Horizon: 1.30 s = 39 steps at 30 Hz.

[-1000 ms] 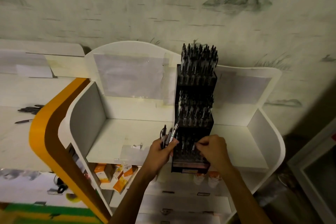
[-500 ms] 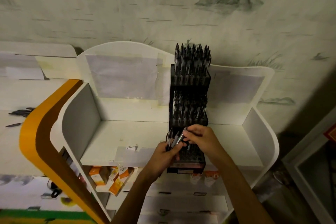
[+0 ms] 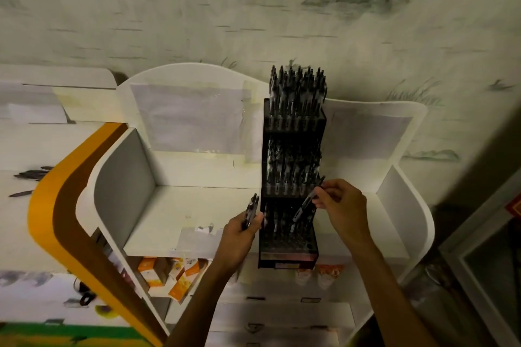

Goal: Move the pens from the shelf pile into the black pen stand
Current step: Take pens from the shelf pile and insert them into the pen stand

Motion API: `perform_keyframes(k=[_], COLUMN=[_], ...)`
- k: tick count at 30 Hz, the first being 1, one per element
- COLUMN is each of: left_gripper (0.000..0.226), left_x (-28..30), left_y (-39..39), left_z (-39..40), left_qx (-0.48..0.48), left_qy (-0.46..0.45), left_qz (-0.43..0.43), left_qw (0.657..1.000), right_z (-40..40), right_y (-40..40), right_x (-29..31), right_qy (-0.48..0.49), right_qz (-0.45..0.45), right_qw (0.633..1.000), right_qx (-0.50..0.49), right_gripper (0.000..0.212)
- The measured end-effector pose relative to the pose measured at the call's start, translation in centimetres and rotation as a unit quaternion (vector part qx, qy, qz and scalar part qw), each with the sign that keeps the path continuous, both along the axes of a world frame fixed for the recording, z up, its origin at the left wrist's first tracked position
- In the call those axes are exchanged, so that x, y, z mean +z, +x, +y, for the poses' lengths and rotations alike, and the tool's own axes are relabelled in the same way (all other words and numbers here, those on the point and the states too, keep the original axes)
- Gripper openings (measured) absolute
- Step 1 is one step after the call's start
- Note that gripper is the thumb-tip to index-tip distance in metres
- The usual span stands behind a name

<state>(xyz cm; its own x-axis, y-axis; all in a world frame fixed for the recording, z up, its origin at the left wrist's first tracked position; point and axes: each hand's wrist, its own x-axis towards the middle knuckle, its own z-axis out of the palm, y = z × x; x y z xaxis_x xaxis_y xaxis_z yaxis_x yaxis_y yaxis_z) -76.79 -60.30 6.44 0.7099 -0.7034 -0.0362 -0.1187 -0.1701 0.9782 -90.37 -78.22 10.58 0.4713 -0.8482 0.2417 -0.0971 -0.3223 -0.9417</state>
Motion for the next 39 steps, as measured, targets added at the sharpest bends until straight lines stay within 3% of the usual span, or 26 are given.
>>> perform_keyframes(k=[5, 9, 29, 36, 39], left_gripper=[0.027, 0.029, 0.018, 0.031, 0.034], left_x=[-0.2, 0.1, -0.6, -1.0, -1.1], left_y=[0.1, -0.3, 0.0, 0.0, -0.2], left_z=[0.2, 0.3, 0.9, 0.8, 0.6], left_qx=[-0.016, -0.025, -0.035, -0.043, -0.062], left_qy=[0.004, -0.007, -0.003, -0.003, -0.011], left_qz=[0.027, 0.022, -0.038, -0.006, 0.026], left_qw=[0.999, 0.999, 0.999, 0.999, 0.998], right_z=[0.1, 0.4, 1.4, 2.6, 3.1], right_y=[-0.2, 0.0, 0.4, 0.2, 0.9], right_x=[-1.0, -1.9, -5.9, -2.8, -1.0], right_qy=[-0.125, -0.161, -0.176, -0.187, -0.124], right_qz=[0.086, 0.121, 0.198, 0.119, 0.065], right_qw=[0.988, 0.979, 0.964, 0.975, 0.989], right_qx=[-0.022, -0.017, 0.007, -0.028, 0.041], right_gripper=[0.011, 0.011, 0.009, 0.003, 0.006])
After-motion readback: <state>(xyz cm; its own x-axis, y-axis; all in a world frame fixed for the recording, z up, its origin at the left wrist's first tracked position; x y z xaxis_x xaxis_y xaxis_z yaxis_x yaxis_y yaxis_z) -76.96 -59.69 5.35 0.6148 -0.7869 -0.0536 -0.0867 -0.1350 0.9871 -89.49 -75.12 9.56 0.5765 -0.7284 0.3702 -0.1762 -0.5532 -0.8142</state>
